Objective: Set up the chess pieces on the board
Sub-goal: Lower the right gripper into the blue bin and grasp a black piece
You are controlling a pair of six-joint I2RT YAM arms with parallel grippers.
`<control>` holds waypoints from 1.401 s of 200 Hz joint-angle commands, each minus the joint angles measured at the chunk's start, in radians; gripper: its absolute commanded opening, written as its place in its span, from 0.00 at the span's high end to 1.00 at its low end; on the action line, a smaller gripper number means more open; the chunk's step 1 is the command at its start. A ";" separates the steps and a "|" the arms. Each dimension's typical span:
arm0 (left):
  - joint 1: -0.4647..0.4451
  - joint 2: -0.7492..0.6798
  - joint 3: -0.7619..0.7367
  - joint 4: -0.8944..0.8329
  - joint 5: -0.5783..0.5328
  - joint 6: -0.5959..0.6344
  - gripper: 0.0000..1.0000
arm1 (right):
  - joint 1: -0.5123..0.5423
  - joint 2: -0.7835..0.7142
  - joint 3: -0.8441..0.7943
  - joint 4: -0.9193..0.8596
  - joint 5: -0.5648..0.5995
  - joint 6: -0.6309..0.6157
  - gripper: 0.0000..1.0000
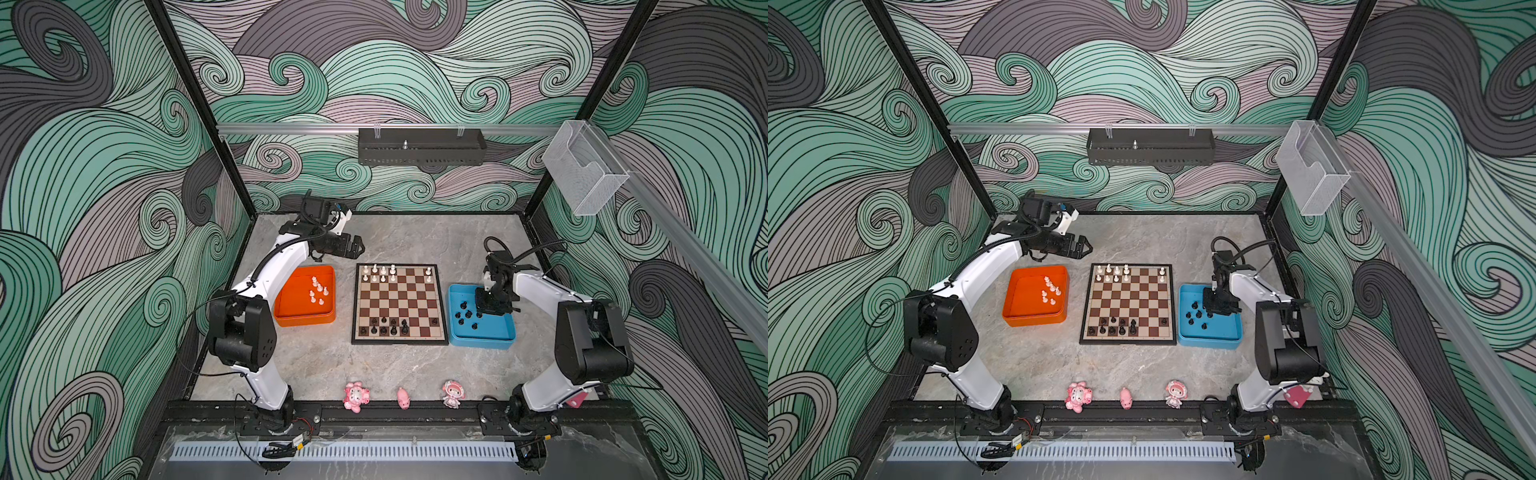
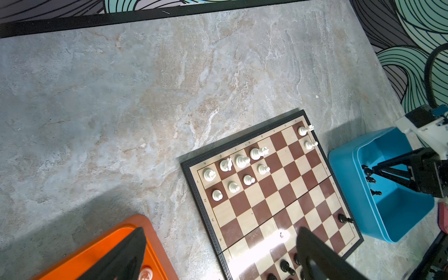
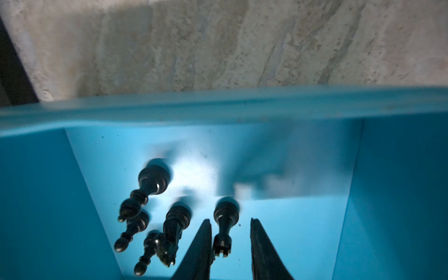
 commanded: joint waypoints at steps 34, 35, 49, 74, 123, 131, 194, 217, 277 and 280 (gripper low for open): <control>-0.005 0.017 0.033 -0.018 0.002 -0.008 0.01 | -0.003 0.025 -0.004 0.001 -0.005 0.009 0.72; -0.005 0.017 0.032 -0.019 0.002 -0.008 0.01 | -0.004 0.026 -0.005 0.002 -0.005 0.009 0.72; -0.005 0.017 0.030 -0.017 0.002 -0.008 0.01 | -0.003 0.031 -0.005 0.004 -0.011 0.009 0.73; -0.005 0.017 0.029 -0.016 0.002 -0.008 0.01 | -0.003 0.035 -0.003 0.005 -0.013 0.010 0.72; -0.004 0.015 0.029 -0.015 0.002 -0.007 0.01 | -0.002 0.036 -0.004 0.006 -0.024 0.006 0.78; -0.004 0.015 0.029 -0.016 0.002 -0.008 0.01 | -0.003 0.038 -0.004 0.006 -0.027 0.006 0.78; -0.005 0.011 0.028 -0.015 -0.001 -0.004 0.01 | -0.002 0.017 0.008 -0.013 -0.030 0.002 0.84; -0.005 0.009 0.027 -0.014 -0.001 -0.003 0.01 | 0.000 -0.002 0.032 -0.053 -0.023 0.001 0.85; -0.005 0.012 0.028 -0.014 -0.009 -0.001 0.01 | 0.061 -0.110 0.163 -0.209 0.018 0.009 0.85; -0.005 0.012 0.028 -0.015 -0.009 -0.001 0.01 | 0.068 -0.116 0.173 -0.219 0.018 0.009 0.85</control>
